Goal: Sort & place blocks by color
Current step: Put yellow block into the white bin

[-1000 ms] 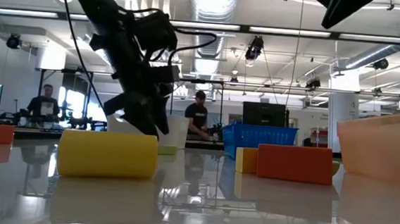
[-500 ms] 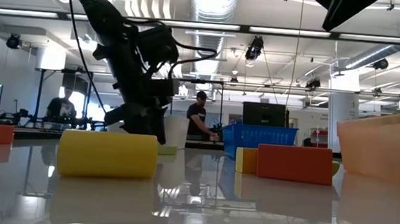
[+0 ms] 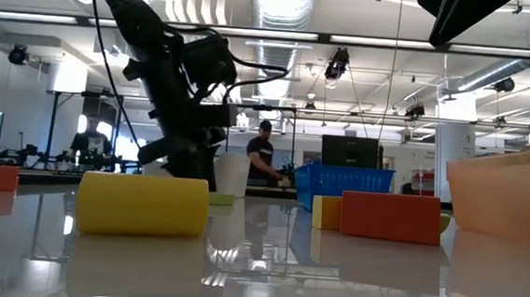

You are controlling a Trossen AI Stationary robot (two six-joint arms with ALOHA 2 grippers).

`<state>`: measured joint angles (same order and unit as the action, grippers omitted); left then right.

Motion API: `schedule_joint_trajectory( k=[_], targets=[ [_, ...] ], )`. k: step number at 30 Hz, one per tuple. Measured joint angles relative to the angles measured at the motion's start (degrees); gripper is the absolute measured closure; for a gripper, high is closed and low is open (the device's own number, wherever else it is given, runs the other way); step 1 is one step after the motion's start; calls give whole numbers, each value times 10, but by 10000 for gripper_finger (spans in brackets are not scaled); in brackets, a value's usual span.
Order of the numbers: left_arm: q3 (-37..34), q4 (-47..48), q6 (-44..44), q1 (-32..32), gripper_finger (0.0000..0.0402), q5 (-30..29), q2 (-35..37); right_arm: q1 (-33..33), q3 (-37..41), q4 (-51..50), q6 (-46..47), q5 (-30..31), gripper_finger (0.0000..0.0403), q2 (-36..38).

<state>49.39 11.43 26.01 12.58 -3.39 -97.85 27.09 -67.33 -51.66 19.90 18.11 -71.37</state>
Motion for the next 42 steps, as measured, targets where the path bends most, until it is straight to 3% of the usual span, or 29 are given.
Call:
schedule_joint_trajectory(
  k=[4, 12, 20, 29, 34, 42],
  targets=[
    [0, 10, -17, -3, 315, 0, 5, 0, 0, 0, 1, 0, 335, 0],
    [-5, 32, -33, -18, 320, 0, 36, 0, 0, 0, 1, 0, 335, 0],
    [-3, 65, -31, -24, 321, -13, 148, 0, 1, 1, -1, 0, 335, 0],
    [6, 76, 19, 53, 321, -50, 246, 0, 1, 2, -4, 0, 335, 0],
    [21, 77, 51, 122, 321, -50, 230, 0, 1, 1, -4, 0, 335, 0],
    [43, 74, 80, 206, 322, -45, 145, 0, 1, 1, -4, 0, 335, 0]
  ],
)
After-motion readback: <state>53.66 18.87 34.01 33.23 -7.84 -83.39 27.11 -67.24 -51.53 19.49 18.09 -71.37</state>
